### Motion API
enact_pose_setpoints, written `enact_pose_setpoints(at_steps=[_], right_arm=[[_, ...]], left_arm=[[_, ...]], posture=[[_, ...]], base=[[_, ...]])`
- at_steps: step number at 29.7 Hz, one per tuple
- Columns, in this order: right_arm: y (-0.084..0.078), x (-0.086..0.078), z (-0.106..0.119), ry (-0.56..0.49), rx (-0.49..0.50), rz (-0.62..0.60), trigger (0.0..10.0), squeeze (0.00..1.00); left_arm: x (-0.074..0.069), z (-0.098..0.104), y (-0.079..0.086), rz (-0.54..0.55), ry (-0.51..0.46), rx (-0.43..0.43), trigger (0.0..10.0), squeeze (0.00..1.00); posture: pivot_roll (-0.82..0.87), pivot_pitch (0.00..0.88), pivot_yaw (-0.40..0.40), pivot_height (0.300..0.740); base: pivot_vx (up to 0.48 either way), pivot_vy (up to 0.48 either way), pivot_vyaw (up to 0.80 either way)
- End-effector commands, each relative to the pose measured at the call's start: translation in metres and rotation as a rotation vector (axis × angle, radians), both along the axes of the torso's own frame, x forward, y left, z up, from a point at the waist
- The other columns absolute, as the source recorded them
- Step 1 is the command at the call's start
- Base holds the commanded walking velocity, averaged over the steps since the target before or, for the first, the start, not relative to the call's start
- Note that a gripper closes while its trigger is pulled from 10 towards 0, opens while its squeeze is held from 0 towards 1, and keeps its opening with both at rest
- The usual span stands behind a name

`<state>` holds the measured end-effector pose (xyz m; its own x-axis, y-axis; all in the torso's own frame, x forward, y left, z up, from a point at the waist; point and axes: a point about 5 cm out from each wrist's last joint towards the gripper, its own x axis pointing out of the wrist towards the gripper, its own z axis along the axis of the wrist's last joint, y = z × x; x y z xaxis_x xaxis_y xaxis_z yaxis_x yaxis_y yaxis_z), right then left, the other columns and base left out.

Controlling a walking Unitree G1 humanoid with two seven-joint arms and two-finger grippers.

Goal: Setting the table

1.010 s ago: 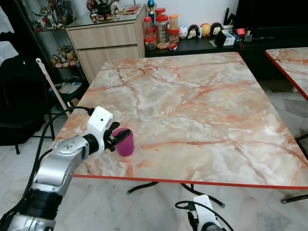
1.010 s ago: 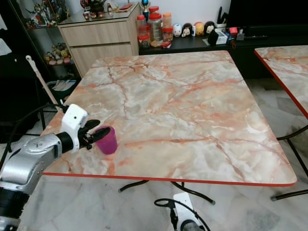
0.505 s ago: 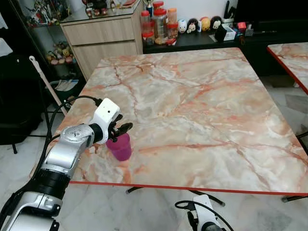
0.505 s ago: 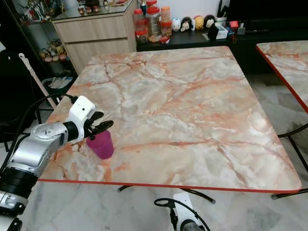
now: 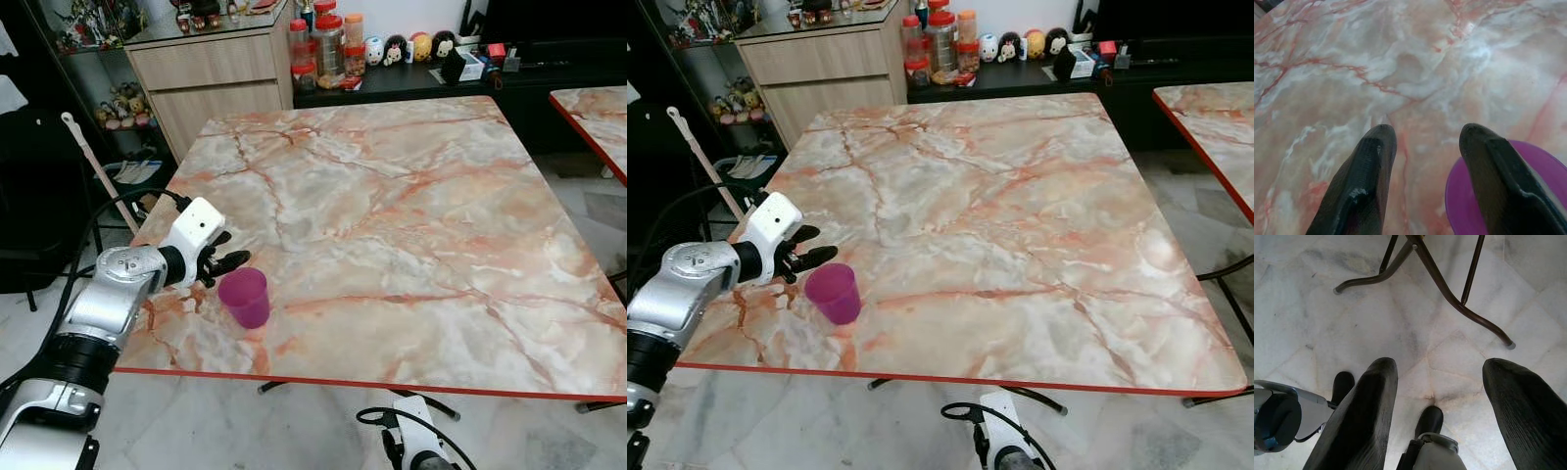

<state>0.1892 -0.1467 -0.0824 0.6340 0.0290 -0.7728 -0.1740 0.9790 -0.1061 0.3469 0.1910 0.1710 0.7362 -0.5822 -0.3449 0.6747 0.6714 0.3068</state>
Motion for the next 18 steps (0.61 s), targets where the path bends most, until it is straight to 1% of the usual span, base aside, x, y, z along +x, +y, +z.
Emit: enact_pose_setpoints(at_steps=[1, 3, 6, 8, 10, 13, 18], right_arm=[[0.004, -0.001, -0.001, 0.010, 0.014, 0.006, 10.0, 0.00], [0.004, -0.001, -0.001, 0.010, 0.013, 0.007, 10.0, 0.00], [0.004, 0.000, 0.000, 0.009, 0.013, 0.005, 10.0, 0.00], [0.004, 0.000, 0.000, 0.008, 0.013, 0.005, 10.0, 0.00], [0.003, 0.000, 0.000, 0.010, 0.013, 0.004, 10.0, 0.00], [0.003, 0.000, 0.000, 0.010, 0.013, 0.004, 10.0, 0.00], [0.003, 0.000, 0.000, 0.008, 0.013, 0.002, 10.0, 0.00]], left_arm=[[0.001, 0.004, 0.009, 0.006, -0.007, 0.027, 10.0, 0.00], [0.001, 0.004, 0.009, -0.002, -0.004, 0.029, 10.0, 0.00], [-0.002, 0.000, 0.007, -0.050, 0.017, 0.055, 10.0, 0.00], [-0.002, -0.001, 0.006, -0.059, 0.023, 0.062, 10.0, 0.00], [-0.002, -0.004, 0.006, -0.082, 0.039, 0.090, 10.0, 0.00], [-0.003, -0.005, 0.005, -0.088, 0.045, 0.100, 10.0, 0.00], [-0.004, -0.013, 0.004, -0.111, 0.067, 0.141, 10.0, 0.00]], posture=[[0.03, 0.004, 0.124, 0.740], [0.03, 0.004, 0.124, 0.740], [0.02, 0.003, 0.123, 0.740], [0.02, 0.003, 0.123, 0.740], [0.02, 0.003, 0.123, 0.740], [0.02, 0.003, 0.123, 0.740], [0.02, 0.001, 0.123, 0.740]], base=[[0.000, 0.000, 0.00], [0.000, 0.000, 0.00], [0.000, 0.000, 0.00], [0.000, 0.000, 0.00], [0.000, 0.000, 0.00], [0.000, 0.000, 0.00], [0.000, 0.000, 0.00]])
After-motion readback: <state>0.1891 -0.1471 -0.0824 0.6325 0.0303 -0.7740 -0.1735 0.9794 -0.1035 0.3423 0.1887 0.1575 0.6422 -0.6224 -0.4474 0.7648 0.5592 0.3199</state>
